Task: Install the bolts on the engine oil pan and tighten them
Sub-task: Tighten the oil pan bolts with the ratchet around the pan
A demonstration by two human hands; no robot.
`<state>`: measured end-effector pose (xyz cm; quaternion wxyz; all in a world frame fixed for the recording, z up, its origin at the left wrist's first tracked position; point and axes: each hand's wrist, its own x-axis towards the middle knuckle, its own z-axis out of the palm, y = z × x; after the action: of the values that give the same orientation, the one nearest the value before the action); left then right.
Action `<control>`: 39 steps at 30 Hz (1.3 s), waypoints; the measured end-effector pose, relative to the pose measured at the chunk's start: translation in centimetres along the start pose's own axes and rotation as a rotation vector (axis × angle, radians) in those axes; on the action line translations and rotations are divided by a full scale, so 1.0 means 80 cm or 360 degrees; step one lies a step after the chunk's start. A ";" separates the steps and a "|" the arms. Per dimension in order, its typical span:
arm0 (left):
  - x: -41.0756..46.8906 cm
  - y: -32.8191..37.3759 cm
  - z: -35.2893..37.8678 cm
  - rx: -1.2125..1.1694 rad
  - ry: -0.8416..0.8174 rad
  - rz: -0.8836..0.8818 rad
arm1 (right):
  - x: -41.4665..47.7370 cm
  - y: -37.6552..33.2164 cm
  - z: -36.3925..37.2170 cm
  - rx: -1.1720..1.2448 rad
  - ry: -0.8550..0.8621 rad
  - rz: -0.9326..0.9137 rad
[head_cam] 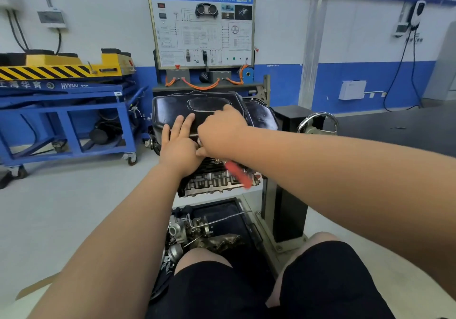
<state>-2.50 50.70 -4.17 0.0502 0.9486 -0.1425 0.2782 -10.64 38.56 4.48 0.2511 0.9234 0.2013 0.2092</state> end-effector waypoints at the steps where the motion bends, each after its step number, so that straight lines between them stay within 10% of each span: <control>1: 0.000 0.002 0.000 0.0001 -0.0008 -0.0001 | -0.001 0.001 -0.001 0.0036 -0.0055 0.0044; 10: 0.000 -0.002 0.001 0.0055 -0.0031 -0.0018 | 0.004 -0.004 -0.003 -0.0610 0.0244 -0.0321; 18: -0.002 -0.002 0.000 0.0053 -0.0034 0.0036 | -0.002 0.009 -0.003 0.0060 -0.0083 -0.0069; 29: -0.005 -0.004 -0.006 0.0030 0.0006 0.0022 | 0.014 0.000 -0.004 -0.0539 0.0298 -0.0382; 39: -0.003 -0.004 0.001 0.0084 -0.0046 0.0046 | 0.006 -0.006 -0.002 0.0132 -0.0046 -0.0007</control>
<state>-2.56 51.08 -4.41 0.0191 0.9514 -0.1496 0.2687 -10.46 39.20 4.49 0.2159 0.9355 0.2083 0.1867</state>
